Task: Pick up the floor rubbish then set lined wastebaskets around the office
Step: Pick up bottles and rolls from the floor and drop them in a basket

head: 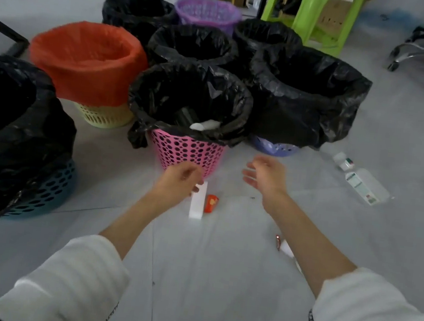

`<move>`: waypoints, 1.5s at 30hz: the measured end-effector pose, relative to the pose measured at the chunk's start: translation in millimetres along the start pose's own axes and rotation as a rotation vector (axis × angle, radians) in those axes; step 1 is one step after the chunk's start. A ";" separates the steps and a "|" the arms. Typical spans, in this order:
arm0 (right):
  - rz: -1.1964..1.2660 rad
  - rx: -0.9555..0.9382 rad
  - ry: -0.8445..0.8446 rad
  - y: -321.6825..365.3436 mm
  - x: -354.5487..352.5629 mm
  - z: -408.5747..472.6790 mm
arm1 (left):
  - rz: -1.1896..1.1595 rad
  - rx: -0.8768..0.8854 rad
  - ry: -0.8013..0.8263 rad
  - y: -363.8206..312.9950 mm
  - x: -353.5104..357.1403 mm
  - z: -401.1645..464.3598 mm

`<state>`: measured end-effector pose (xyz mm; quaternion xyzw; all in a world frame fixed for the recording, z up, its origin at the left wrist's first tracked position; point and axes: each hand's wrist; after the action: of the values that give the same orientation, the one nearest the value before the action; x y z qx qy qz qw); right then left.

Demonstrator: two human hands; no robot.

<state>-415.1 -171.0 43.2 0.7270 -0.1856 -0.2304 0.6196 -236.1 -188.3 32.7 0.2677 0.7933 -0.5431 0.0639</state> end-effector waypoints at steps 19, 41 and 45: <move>-1.281 -0.036 0.318 -159.9 -128.6 67.3 | 0.884 -0.177 -0.157 79.7 119.0 92.3; -0.867 -0.336 0.129 -166.3 -87.6 32.1 | 0.955 0.062 -0.175 103.9 129.7 88.1; -1.086 -0.186 0.212 -151.7 -101.6 9.8 | 0.931 0.118 -0.195 127.5 119.5 64.6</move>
<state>-506.8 -97.8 -97.0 0.6798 0.2999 -0.4575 0.4886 -286.8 -169.7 -145.6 0.5455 0.5471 -0.5234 0.3593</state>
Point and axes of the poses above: each hand's wrist, its own z-axis towards the middle knuckle, its own x-axis out of the palm, y = z × x, and after that the axes turned 14 degrees about -x, right-handed
